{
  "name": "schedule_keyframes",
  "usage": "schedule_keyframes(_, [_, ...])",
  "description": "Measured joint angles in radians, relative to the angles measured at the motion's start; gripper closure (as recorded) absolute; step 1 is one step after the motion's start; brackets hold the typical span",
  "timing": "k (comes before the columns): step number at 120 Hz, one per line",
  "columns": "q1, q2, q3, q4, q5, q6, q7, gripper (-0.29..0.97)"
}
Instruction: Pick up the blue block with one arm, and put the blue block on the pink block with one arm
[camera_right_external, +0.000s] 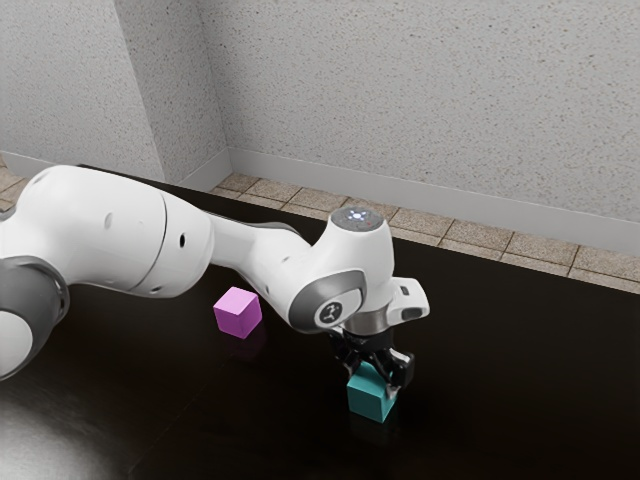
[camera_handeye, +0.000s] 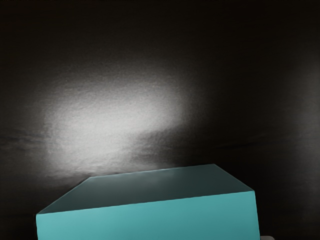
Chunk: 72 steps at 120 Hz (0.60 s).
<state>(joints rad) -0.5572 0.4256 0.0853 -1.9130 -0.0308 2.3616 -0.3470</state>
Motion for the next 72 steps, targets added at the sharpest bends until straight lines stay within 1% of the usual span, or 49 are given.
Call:
schedule_keyframes(32, [0.000,-0.001,0.001,0.000,0.008,0.006,-0.002,0.32])
schedule_keyframes(72, [-0.001,-0.003,0.000,0.003,0.016,0.006,-0.007,0.32])
